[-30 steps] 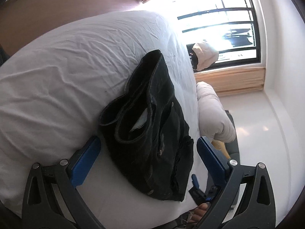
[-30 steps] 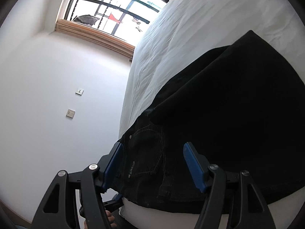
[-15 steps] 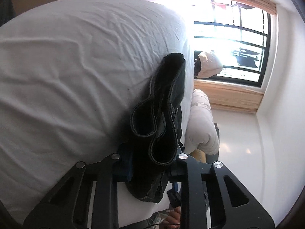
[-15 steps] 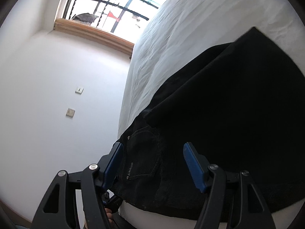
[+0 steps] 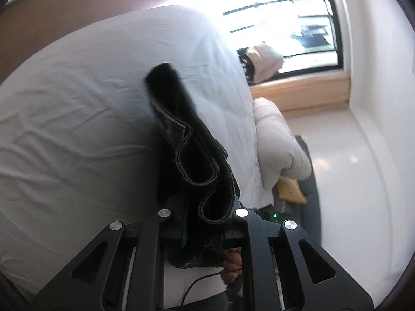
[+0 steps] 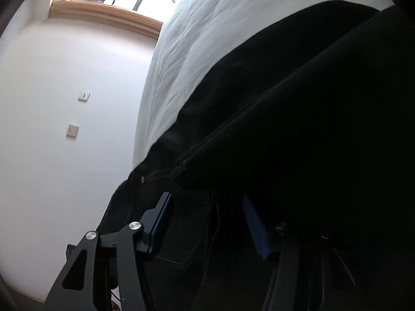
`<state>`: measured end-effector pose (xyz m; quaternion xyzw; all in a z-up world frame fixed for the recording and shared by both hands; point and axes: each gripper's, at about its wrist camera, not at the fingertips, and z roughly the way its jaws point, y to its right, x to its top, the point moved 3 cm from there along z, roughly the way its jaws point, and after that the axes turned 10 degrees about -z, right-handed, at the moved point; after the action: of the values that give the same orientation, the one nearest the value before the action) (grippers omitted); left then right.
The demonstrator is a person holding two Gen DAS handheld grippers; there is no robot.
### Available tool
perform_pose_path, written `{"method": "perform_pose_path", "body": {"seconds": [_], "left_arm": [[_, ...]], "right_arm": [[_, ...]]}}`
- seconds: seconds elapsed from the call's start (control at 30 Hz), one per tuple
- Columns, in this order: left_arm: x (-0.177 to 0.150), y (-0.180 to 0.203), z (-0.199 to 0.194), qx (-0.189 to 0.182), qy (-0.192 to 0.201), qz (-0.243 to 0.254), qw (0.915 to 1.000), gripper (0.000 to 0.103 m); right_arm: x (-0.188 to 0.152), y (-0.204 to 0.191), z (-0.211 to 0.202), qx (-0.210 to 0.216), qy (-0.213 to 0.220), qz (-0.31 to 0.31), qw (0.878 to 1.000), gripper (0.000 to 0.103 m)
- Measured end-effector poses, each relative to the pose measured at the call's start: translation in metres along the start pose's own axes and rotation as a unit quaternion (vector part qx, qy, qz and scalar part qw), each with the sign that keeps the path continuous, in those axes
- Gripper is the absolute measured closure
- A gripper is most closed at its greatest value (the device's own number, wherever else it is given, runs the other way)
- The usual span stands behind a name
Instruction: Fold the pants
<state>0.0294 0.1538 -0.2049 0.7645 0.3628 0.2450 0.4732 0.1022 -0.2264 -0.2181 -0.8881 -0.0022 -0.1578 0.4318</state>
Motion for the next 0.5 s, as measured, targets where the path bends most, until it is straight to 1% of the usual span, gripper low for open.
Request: {"method": "perform_pose_path", "body": {"seconds": [0.03,0.07,0.1,0.17,0.2,0.23,0.3,0.33,0.43,0.5], "left_arm": [[-0.002,0.007,0.001,0.000,-0.003,0.014,0.9999,0.089],[-0.004,0.013,-0.001,0.000,-0.006,0.027,0.9996,0.089],[-0.008,0.026,0.005,0.002,-0.011,0.047,0.9988,0.089],[-0.014,0.046,0.021,0.005,-0.017,0.076,0.9970,0.089],[-0.018,0.055,0.029,0.008,-0.021,0.091,0.9956,0.089],[-0.023,0.064,0.036,0.009,-0.028,0.106,0.9940,0.089],[-0.031,0.080,0.045,0.013,-0.038,0.128,0.9909,0.089],[-0.037,0.090,0.051,0.017,-0.044,0.148,0.9879,0.089],[-0.057,0.123,0.072,0.021,-0.066,0.193,0.9788,0.089],[-0.071,0.142,0.090,0.021,-0.083,0.217,0.9723,0.089]], "right_arm": [[0.000,-0.002,-0.003,0.001,-0.001,0.002,1.000,0.043],[0.001,-0.004,-0.007,0.001,0.000,0.004,1.000,0.036],[0.001,-0.007,-0.015,0.004,0.007,0.009,1.000,0.027],[0.002,-0.012,-0.029,0.029,0.020,0.012,0.999,0.021],[0.003,-0.016,-0.035,0.042,0.020,0.005,0.999,0.021],[0.005,-0.019,-0.041,0.044,0.016,-0.008,0.999,0.021],[0.007,-0.021,-0.049,0.040,0.016,-0.023,0.999,0.021],[0.008,-0.017,-0.054,0.041,0.018,-0.022,0.999,0.021],[0.010,0.007,-0.070,0.050,0.035,0.008,0.998,0.021],[0.008,0.022,-0.077,0.068,0.044,0.033,0.996,0.021]]}}
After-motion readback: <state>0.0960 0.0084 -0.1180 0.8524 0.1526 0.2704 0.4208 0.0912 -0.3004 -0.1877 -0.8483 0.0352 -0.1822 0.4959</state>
